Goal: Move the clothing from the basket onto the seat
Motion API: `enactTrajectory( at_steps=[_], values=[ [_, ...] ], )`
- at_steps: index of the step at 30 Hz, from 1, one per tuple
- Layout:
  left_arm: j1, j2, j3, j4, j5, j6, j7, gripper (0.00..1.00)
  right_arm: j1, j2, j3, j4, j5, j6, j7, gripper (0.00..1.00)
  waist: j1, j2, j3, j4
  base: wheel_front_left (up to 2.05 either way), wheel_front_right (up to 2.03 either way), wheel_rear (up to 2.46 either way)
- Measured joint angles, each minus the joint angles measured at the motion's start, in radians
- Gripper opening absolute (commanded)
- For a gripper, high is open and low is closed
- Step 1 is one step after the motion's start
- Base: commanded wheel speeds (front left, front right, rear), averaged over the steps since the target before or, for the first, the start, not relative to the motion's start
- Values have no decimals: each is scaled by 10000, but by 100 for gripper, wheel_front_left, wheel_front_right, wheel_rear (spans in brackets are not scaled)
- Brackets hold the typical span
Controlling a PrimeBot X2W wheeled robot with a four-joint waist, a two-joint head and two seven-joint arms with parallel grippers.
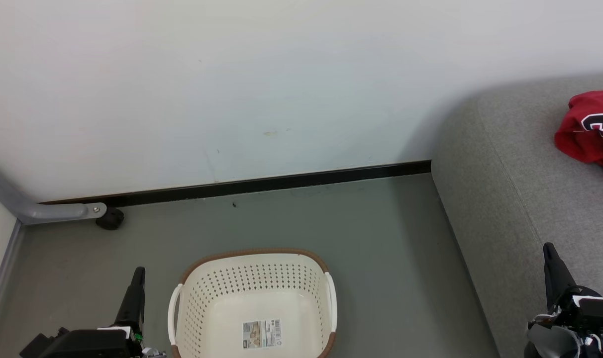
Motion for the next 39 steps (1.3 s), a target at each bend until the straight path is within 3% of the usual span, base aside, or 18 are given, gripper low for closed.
enactTrajectory(
  at_steps=[39],
  values=[
    [0,0,0,-15,0,0,0,0,4,2,2,-8,8,12,0,0,0,0,2,0,0,0,0]
  ],
)
